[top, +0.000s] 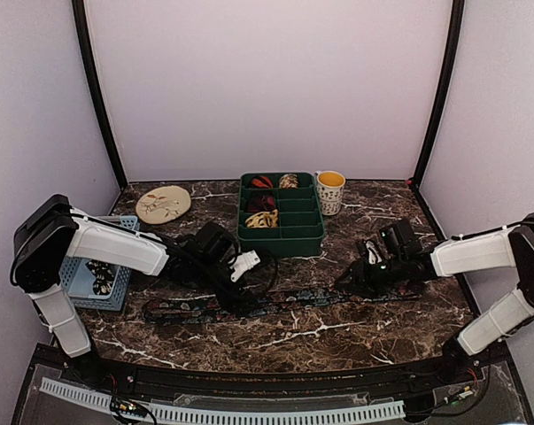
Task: Roll the ties
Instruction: Move to tie at the center of the board.
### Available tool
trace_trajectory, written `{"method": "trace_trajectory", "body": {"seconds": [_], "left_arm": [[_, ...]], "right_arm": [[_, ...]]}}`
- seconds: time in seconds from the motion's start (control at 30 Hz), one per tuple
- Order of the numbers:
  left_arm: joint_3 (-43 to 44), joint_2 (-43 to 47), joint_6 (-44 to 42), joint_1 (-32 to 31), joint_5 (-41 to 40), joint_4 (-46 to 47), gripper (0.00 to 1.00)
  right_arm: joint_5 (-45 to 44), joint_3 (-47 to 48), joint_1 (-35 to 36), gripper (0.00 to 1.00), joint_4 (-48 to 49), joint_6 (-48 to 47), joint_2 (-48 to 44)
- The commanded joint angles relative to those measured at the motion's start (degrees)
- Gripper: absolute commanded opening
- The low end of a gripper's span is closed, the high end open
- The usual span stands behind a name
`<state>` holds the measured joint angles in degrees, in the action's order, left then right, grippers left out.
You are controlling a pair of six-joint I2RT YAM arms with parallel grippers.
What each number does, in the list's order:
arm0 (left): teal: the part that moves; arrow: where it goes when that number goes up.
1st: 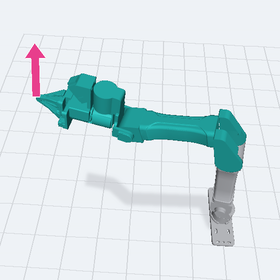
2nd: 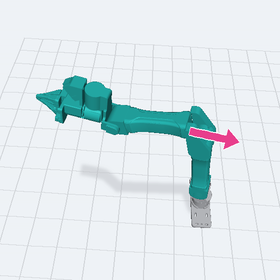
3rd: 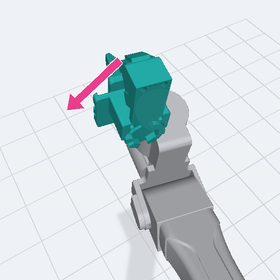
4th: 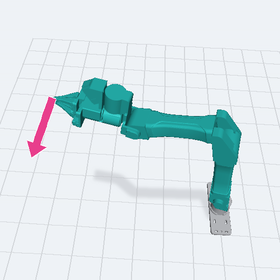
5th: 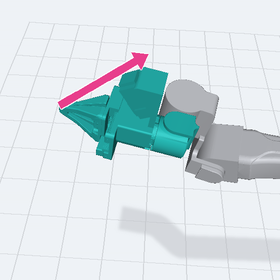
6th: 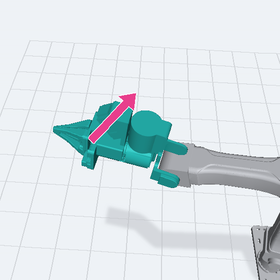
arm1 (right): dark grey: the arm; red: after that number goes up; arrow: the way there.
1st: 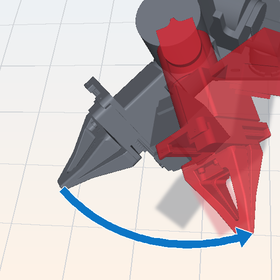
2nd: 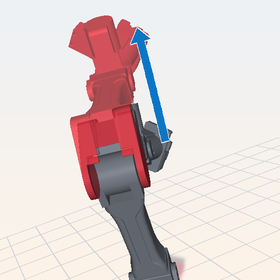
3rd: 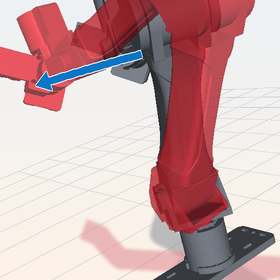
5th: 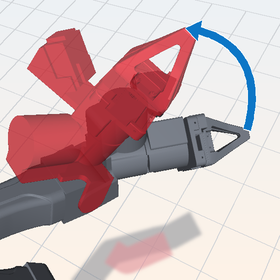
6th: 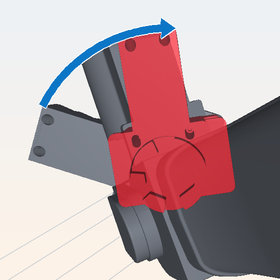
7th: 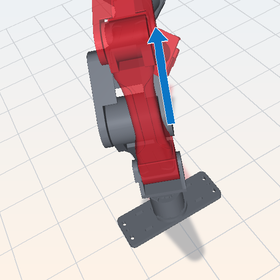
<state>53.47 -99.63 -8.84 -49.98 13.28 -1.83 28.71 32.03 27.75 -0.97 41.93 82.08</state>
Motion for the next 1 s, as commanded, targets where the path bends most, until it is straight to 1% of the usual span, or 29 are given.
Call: {"method": "trace_trajectory", "body": {"seconds": [0.0, 0.17, 0.3, 0.43, 0.53, 0.63, 0.7, 0.8, 0.87, 0.97], "left_arm": [[0.40, -2.94, -1.23, -0.02, 1.54, -2.04, 0.77], [3.43, -8.25, -1.69, -1.04, 2.07, -2.15, 0.71], [6.47, -11.39, -1.70, -1.80, 3.20, -1.36, 0.62], [9.82, -14.45, -1.68, -1.97, 2.55, 1.00, 0.54], [13.78, -17.40, -2.49, -1.99, 2.12, 2.46, 0.48], [19.77, -20.96, -4.09, -1.97, 1.88, 1.75, 0.43], [23.88, -22.03, -4.32, -1.85, 3.04, 0.19, 0.45], [26.02, -20.26, -3.94, -0.92, 7.27, -2.71, 0.54], [24.93, -17.63, -4.51, -0.34, 7.74, -4.68, 0.61], [19.93, -12.35, -5.03, 0.87, 8.03, -5.67, 0.71]], "right_arm": [[-2.12, 0.74, 0.17, 0.42, 3.36, 0.98, 2.62], [-1.98, -0.76, -2.96, 0.40, 2.13, -1.88, 4.99], [-0.53, -2.41, -8.15, 0.39, 0.94, -5.34, 5.91], [-0.74, -2.14, -13.74, 0.38, -3.55, -9.93, 5.25], [-1.17, -1.63, -18.22, 0.38, -6.90, -12.85, 4.58], [-0.16, -1.92, -22.29, 0.38, -7.80, -13.79, 4.14], [0.85, -2.01, -23.89, 0.39, -7.44, -13.74, 4.03], [2.36, -1.45, -24.30, 0.40, -6.63, -13.44, 3.13], [4.38, -1.23, -24.16, 0.42, -5.26, -13.01, 1.63], [8.42, -1.08, -24.11, 0.45, -4.04, -12.14, -1.24]]}}
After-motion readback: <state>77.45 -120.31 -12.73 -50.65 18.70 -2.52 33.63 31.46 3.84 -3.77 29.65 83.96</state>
